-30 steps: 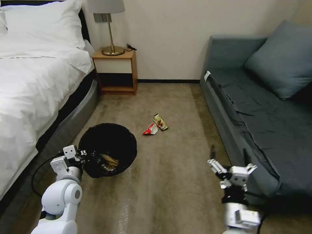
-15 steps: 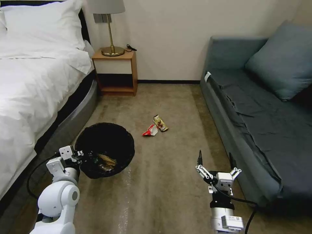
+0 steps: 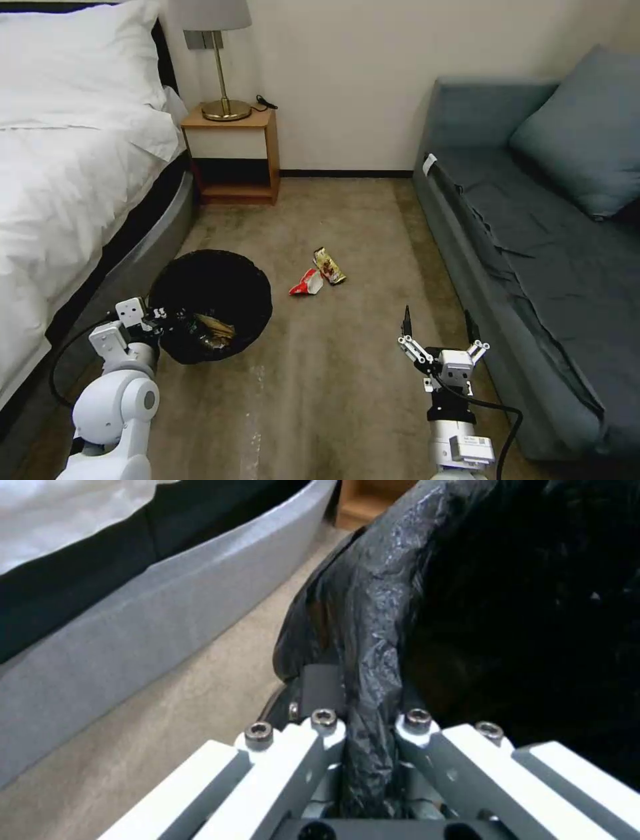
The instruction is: Pick up the trash bin, then pick up the garbage on the floor and place it into the trash bin.
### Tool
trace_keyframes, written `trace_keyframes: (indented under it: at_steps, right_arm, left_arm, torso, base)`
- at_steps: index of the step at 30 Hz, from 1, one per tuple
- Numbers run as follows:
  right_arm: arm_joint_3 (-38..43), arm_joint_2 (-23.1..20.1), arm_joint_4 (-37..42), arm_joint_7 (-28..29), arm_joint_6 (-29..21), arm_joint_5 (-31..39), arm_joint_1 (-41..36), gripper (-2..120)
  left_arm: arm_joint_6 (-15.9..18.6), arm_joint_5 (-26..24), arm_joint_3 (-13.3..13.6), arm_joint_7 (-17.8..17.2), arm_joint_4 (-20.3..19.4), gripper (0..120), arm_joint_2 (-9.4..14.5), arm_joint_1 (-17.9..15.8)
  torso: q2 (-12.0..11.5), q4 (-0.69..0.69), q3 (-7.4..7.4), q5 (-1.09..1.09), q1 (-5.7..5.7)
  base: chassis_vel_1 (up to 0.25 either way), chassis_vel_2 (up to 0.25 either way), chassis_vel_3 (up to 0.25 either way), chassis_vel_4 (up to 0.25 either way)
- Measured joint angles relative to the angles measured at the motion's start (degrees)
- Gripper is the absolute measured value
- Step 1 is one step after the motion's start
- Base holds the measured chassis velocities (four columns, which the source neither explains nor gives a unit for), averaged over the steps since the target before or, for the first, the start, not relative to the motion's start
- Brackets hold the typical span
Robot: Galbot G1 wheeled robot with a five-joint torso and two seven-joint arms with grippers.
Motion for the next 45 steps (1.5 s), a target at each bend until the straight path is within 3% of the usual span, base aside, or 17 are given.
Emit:
trace_keyframes:
  at_steps: [45]
  right_arm:
    - [-2.4, -1.6, -2.5, -0.9, -0.5, 1.7, 3.5, 100]
  left_arm:
    - [0.1, 0.2, -0.4, -0.1, -0.4, 2, -0.2, 0.0]
  torso:
    - [0.0, 0.01, 0.0, 0.01, 0.0]
  base:
    - [-0.171, 0.165, 0.168, -0.165]
